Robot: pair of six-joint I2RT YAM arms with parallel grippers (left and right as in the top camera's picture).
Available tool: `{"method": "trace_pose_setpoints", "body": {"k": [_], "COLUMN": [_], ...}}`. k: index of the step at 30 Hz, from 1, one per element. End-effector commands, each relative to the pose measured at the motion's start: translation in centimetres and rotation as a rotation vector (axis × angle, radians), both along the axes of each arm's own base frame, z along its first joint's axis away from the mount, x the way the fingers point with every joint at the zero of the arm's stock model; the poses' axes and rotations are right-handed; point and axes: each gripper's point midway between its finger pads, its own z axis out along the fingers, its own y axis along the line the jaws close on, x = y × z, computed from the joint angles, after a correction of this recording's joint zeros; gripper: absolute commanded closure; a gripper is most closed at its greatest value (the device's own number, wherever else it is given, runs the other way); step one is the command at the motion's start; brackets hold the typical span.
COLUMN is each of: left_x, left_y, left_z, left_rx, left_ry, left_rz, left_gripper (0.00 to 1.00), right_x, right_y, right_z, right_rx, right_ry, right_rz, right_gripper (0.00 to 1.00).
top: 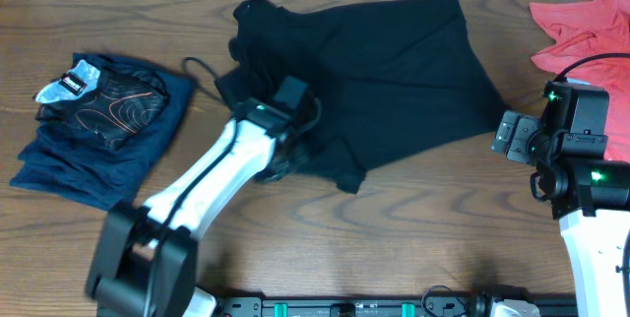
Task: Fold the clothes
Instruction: 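Grasp the near left corner of the black t-shirt with the left gripper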
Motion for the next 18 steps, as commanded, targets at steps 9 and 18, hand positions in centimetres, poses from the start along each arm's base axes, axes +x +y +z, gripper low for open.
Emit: {"method": "trace_pose_setpoints", "body": {"k": [9, 18], "left_x": [0.4, 0.5], "left_y": [-2.2, -4.8], "left_z": [-0.5, -1.4], "left_rx": [-0.127, -0.211], "left_ry": [0.005, 0.004], "left_rz": [-0.005, 0.107], "left_gripper": [0.30, 0.29], "right_x": [-0.4, -0.4], "right_y": [-0.3, -0.3], "right_z": [0.0, 0.0], "right_rx": [0.000, 0.001], "right_ry": [0.011, 0.013], "right_rz": [-0.011, -0.011], "right_gripper": [0.01, 0.01]}}
